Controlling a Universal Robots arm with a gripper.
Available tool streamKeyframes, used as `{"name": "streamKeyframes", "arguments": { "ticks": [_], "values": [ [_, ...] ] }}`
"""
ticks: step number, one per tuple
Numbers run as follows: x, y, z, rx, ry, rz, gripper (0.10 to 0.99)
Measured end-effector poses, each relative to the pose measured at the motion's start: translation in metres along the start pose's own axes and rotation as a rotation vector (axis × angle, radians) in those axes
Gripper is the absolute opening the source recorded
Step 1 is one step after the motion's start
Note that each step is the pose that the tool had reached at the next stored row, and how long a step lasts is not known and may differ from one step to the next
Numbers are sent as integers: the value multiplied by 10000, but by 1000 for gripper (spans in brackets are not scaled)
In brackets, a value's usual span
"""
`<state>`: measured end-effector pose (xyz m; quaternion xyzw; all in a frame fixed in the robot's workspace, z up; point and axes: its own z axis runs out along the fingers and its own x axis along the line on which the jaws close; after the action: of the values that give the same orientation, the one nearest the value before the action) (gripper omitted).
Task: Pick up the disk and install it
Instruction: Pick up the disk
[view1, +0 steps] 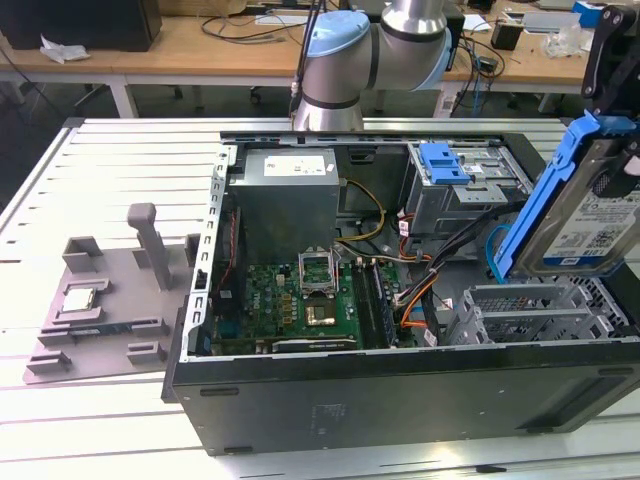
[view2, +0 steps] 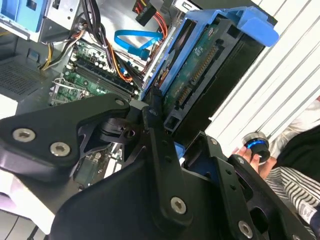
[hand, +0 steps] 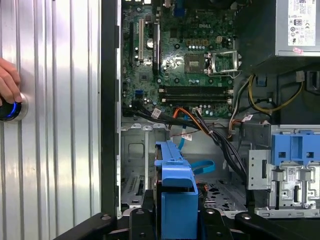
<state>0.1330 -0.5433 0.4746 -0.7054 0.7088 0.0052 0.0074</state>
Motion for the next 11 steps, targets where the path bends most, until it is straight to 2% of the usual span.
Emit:
{"name": "streamKeyframes", "arguments": {
  "ticks": [2,5,11],
  "values": [
    [41,8,3,0,-36,0,369],
    [87,26,20,0,-41,0,369],
    [100,68,92,0,-40,-2,369]
  ]
}}
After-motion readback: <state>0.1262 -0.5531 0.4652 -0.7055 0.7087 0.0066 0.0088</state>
